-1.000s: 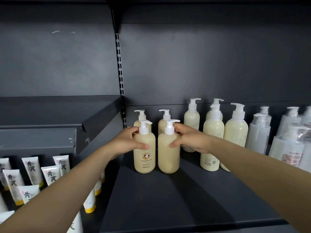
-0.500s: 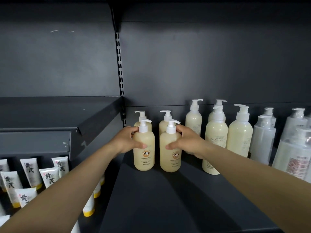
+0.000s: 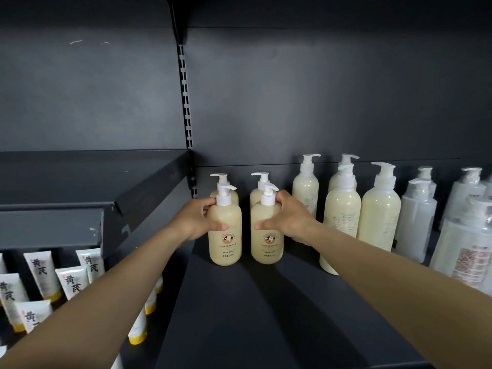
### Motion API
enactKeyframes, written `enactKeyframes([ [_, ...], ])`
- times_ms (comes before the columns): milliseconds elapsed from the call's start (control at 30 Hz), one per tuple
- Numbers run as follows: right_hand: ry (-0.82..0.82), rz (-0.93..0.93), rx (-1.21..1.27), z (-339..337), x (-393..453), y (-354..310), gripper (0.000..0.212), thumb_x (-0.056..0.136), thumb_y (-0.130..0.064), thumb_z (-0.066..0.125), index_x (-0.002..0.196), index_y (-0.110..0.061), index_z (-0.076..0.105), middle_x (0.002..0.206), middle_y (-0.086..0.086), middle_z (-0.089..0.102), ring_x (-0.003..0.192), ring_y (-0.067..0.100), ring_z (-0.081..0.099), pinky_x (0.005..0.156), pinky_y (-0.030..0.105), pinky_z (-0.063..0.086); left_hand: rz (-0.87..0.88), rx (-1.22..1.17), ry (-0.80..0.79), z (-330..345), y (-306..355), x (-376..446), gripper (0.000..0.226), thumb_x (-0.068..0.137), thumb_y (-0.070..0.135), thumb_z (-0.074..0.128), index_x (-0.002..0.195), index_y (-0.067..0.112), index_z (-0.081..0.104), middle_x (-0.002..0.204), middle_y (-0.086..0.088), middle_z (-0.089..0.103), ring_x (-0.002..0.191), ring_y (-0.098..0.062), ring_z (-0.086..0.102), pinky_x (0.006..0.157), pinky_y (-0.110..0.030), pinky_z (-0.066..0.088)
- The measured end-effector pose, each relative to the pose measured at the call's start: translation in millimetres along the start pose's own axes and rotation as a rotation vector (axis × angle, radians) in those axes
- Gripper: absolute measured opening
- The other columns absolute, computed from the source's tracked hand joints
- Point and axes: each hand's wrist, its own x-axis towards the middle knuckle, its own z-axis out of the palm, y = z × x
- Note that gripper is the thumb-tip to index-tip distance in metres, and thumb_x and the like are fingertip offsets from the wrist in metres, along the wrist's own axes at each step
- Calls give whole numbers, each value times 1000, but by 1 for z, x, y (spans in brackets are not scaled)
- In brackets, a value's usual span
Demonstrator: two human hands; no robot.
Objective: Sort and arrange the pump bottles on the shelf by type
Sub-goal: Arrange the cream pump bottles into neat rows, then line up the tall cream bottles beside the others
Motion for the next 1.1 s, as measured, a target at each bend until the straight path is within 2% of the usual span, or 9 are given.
enactKeyframes([
  [133, -12, 3, -11, 2, -1, 0, 76, 66, -26, 85, 129, -15, 44, 115, -4, 54, 106, 15, 53, 92, 31, 47, 21, 63, 18, 2, 1, -5, 56, 69, 10, 79, 121, 14, 58, 115, -5, 65, 108, -21, 60, 98, -35, 46],
  [300, -58, 7, -73, -18, -17, -9, 77, 73, -26, 79, 138, -12, 39, 138, 2, 48, 124, 19, 49, 101, 32, 42, 50, 99, 89, 1, 7, -21, 59, 67, 15, 80, 121, 15, 58, 119, -4, 64, 113, -21, 58, 102, -38, 44],
  [400, -64, -50, -205, -40, -36, -18, 70, 77, -28, 76, 136, -13, 42, 139, 3, 47, 124, 19, 48, 96, 26, 39, 83, 143, 151, -2, 16, -35, 57, 67, 16, 80, 120, 14, 59, 121, -5, 62, 112, -20, 57, 93, -29, 43],
  [500, -79, -149, -388, -61, -57, -27, 65, 78, -28, 75, 134, -15, 45, 137, 3, 48, 125, 19, 47, 94, 24, 38, 125, 243, 155, -3, 31, -48, 59, 69, 20, 79, 123, 15, 57, 124, -4, 59, 112, -19, 56, 93, -29, 43],
  [633, -43, -266, -575, -95, -75, -42, 58, 79, -28, 74, 131, -17, 49, 136, 0, 51, 123, 19, 47, 94, 25, 38, 194, 223, 162, 2, 64, -55, 55, 71, 23, 78, 121, 18, 58, 127, -2, 58, 114, -17, 54, 84, -27, 43],
  [767, 7, -324, -629, -137, -82, -56, 50, 81, -25, 72, 126, -15, 55, 130, 1, 56, 119, 20, 52, 94, 28, 42, 279, 181, 140, 14, 108, -49, 52, 74, 22, 76, 123, 16, 57, 127, -2, 59, 117, -17, 54, 89, -22, 38],
  [933, 47, -311, -652, -192, -66, -56, 45, 82, -27, 71, 124, -20, 57, 131, -4, 56, 121, 18, 52, 97, 26, 38, 305, 164, 85, 29, 143, -20, 56, 75, 23, 75, 126, 17, 54, 133, -5, 55, 123, -17, 51, 104, -30, 40],
  [1100, 22, -269, -664, -231, -32, -36, 42, 83, -21, 71, 123, -18, 59, 131, 1, 57, 121, 19, 52, 98, 27, 37, 319, 197, 67, 46, 160, 20, 58, 75, 22, 75, 129, 16, 52, 136, -5, 52, 127, -19, 48, 104, -33, 40],
])
